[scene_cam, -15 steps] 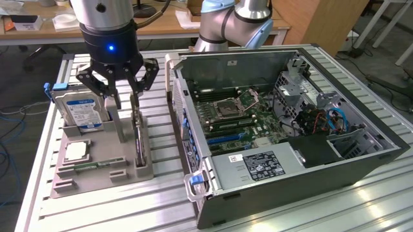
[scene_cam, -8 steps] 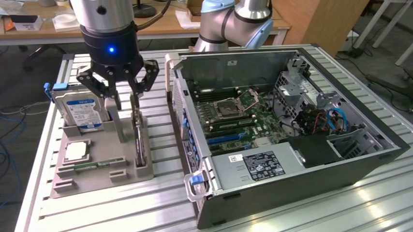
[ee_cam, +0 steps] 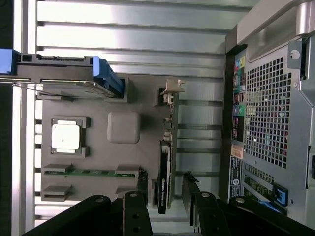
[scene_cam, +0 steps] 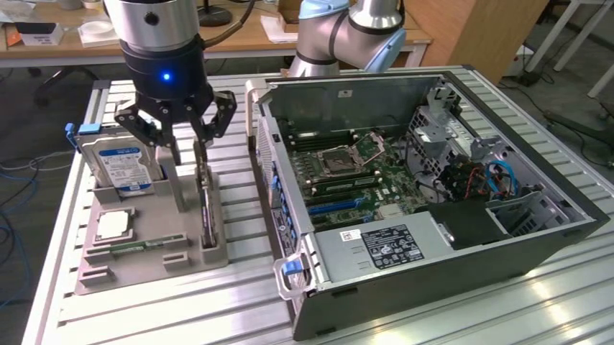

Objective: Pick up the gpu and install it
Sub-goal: 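Pick up the gpu and move the gpu toward the slot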

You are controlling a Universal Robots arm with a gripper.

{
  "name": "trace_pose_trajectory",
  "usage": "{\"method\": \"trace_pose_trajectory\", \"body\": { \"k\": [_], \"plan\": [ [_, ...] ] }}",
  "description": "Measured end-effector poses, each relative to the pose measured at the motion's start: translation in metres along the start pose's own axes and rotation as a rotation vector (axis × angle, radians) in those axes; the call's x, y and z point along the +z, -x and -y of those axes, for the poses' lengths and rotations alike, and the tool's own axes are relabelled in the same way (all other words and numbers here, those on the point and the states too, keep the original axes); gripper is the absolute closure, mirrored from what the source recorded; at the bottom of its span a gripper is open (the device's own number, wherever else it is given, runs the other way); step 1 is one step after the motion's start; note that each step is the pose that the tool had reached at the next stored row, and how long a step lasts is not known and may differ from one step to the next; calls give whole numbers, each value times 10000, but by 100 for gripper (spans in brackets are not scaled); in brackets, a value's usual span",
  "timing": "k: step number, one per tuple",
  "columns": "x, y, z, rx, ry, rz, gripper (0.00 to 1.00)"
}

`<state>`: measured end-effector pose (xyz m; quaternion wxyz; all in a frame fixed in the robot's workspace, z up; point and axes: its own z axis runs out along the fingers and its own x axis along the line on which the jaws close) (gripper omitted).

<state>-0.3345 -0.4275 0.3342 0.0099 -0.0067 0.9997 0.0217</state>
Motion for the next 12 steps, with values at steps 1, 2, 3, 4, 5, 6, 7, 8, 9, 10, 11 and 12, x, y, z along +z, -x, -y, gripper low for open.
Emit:
{"method": "trace_pose_trajectory", "body": {
  "k": [1, 2, 3, 4, 5, 6, 7, 8, 9, 10, 11, 12],
  "plan": [
    [3, 0, 0, 0, 1, -1, 58],
    [5, 0, 0, 0, 1, -1, 58],
    [8, 0, 1, 0, 1, 0, 58],
    [11, -1, 1, 0, 1, 0, 58],
    [14, -1, 1, 0, 1, 0, 58],
    [16, -1, 1, 0, 0, -1, 58],
    [19, -1, 1, 0, 0, -1, 58],
    [21, -1, 2, 0, 0, -1, 58],
    [24, -1, 2, 0, 1, 0, 58],
    [26, -1, 2, 0, 0, 0, 58],
    [29, -1, 2, 0, 1, 0, 58],
    [32, -1, 2, 0, 1, -1, 58]
  ]
}}
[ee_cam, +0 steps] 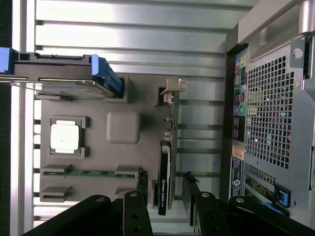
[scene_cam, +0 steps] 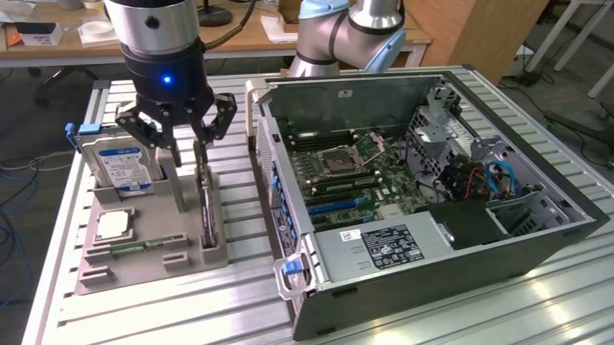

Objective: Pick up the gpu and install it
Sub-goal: 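Pick up the gpu and move the gpu toward the slot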

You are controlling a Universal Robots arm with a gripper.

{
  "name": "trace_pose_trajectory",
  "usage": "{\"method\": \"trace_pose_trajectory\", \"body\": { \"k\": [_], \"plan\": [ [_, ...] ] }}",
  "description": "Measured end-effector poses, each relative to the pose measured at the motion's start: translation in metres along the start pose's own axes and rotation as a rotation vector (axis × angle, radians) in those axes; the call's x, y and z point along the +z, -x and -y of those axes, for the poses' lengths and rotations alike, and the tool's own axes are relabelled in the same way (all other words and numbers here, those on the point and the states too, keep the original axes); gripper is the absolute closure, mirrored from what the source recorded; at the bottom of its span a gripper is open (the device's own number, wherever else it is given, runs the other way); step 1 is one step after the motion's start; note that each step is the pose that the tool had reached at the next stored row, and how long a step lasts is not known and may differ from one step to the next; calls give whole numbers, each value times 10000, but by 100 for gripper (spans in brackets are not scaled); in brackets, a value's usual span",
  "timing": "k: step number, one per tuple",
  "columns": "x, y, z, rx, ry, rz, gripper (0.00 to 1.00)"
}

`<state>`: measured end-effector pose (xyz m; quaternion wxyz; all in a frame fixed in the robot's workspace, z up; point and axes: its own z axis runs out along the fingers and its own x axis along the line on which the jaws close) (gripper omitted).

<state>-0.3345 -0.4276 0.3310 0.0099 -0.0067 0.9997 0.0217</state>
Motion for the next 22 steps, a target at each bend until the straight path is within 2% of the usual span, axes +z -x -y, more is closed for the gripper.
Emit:
{"method": "trace_pose_trajectory", "body": {
  "k": [22],
  "plan": [
    [57, -1, 7, 0, 0, 0, 58]
  ]
}}
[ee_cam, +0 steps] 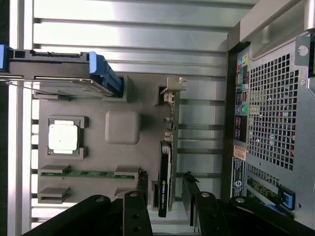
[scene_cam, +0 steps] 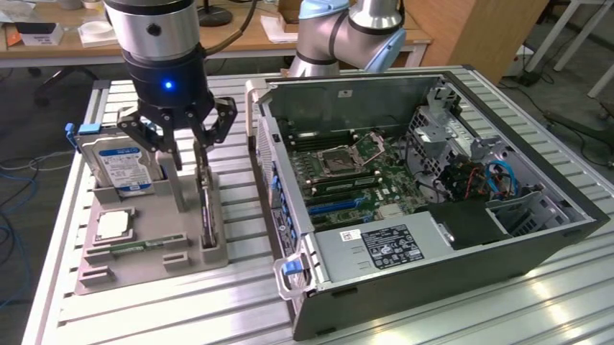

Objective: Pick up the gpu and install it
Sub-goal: 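Pick up the gpu and move the gpu toward the slot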

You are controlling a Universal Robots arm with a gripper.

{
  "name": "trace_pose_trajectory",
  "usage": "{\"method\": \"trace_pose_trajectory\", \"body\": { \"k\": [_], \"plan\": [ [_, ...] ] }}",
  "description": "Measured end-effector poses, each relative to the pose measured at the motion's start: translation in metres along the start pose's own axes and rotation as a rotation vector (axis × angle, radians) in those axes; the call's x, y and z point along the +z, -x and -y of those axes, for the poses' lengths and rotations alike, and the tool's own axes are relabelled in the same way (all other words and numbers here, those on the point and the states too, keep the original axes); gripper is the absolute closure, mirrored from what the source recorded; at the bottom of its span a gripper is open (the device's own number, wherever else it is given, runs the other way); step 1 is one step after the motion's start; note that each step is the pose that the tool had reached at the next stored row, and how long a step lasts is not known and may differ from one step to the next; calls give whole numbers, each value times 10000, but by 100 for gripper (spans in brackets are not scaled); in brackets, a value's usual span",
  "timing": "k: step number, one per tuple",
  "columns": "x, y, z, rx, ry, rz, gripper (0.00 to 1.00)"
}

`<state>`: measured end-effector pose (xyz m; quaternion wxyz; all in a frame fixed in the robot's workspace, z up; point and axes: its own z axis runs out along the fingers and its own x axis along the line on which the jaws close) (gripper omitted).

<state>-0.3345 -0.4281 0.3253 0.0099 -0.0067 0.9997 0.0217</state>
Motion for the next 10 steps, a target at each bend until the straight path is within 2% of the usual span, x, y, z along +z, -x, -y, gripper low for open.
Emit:
{"method": "trace_pose_trajectory", "body": {
  "k": [10],
  "plan": [
    [26, -1, 4, 0, 0, 0, 58]
  ]
}}
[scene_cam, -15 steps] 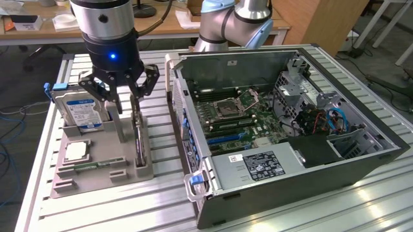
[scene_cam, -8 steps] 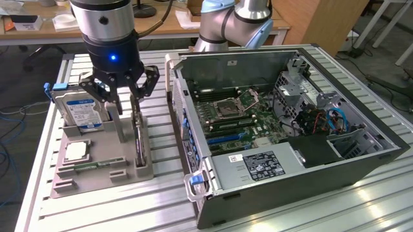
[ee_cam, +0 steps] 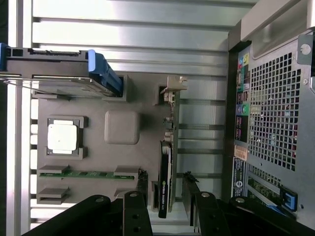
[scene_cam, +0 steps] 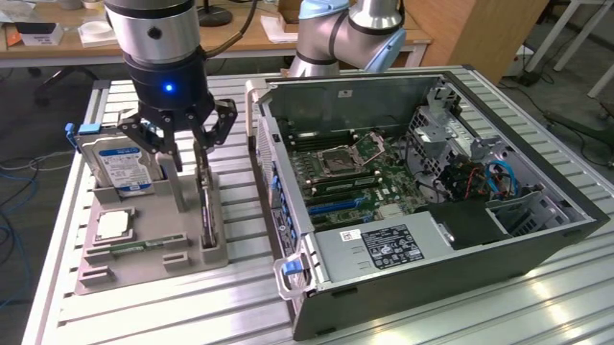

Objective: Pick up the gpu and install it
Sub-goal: 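Pick up the gpu and move the gpu toward the slot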

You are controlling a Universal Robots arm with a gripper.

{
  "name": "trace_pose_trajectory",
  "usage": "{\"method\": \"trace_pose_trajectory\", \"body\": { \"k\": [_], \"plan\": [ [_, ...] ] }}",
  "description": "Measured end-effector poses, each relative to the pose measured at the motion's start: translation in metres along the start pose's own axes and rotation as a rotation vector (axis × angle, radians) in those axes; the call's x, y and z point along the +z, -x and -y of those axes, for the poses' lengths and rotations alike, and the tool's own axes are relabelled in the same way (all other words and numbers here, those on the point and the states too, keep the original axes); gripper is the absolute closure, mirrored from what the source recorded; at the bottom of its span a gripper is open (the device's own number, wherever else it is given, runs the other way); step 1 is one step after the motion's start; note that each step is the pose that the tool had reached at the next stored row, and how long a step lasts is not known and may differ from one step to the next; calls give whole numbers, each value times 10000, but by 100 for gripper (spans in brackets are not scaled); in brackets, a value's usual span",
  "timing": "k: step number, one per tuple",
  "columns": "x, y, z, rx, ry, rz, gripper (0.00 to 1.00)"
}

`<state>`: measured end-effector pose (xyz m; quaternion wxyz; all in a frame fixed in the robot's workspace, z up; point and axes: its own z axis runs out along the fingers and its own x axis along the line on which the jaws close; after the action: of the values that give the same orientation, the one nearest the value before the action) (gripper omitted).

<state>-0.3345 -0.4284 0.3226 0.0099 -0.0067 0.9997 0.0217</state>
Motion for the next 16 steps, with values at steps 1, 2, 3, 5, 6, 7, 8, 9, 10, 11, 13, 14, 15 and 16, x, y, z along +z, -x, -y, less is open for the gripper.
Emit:
{"method": "trace_pose_trajectory", "body": {
  "k": [1, 2, 3, 5, 6, 7, 8, 9, 10, 11, 13, 14, 15, 16],
  "plan": [
    [3, 0, 0, 0, 0, 0, 58],
    [5, 0, 1, 0, 0, 0, 58],
    [8, 0, 1, 0, 0, 0, 58],
    [14, 0, 2, 0, 0, 0, 58],
    [17, -1, 3, 0, 0, 0, 58],
    [20, -1, 3, 0, 0, 0, 58],
    [23, 0, 4, 0, 0, 0, 58],
    [25, -1, 4, 0, 0, 0, 58],
    [28, -1, 4, 0, 0, 1, 58],
    [31, -1, 5, 0, 0, 0, 58],
    [37, -1, 5, 0, 0, 0, 58],
    [40, -1, 6, 0, 0, 1, 58],
    [43, -1, 6, 0, 0, 0, 58],
    [46, -1, 7, 0, 1, 1, 58]
  ]
}}
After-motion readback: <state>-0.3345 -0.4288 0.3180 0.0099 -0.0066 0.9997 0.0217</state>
